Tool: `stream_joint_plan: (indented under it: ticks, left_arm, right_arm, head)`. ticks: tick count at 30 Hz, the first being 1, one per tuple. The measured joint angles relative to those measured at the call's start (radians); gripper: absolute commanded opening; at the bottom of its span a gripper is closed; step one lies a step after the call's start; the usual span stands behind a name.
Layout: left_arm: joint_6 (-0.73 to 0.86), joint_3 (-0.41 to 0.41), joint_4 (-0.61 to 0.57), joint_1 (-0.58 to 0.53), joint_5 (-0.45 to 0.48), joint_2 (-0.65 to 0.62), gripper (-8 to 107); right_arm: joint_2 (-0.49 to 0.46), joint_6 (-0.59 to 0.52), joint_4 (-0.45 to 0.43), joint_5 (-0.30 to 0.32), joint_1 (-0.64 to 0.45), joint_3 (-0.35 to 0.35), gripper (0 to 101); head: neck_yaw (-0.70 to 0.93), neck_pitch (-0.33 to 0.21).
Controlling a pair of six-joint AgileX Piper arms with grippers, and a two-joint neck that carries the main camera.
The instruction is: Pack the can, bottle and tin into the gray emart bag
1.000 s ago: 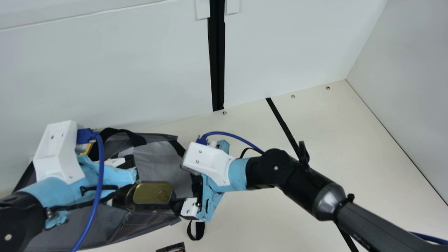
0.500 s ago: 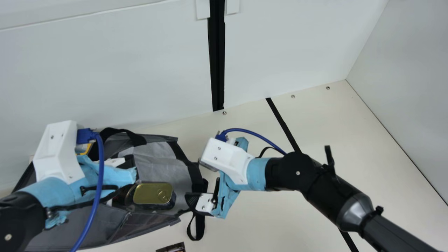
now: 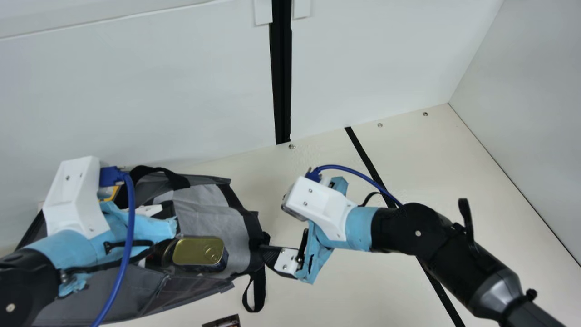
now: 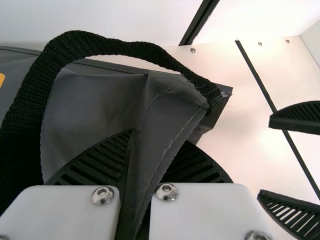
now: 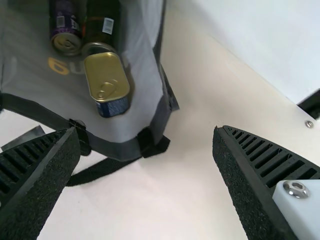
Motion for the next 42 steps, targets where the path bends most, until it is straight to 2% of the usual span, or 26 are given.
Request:
stream_joint_plan:
  ticks: [25,42]
  left_arm:
    - [0.000,0.000,0.000,0.000,0.000,0.000,10]
    - [0.000,0.000,0.000,0.000,0.000,0.000,10]
  right_arm:
    - [-0.217,0.200,-0.200,0.003,-0.119,0.076,91]
    - [-0.318,0.374,-0.386,-0.006,-0.191,0.074,91]
  head:
    - [0.000,0.000]
    - [0.000,0.000]
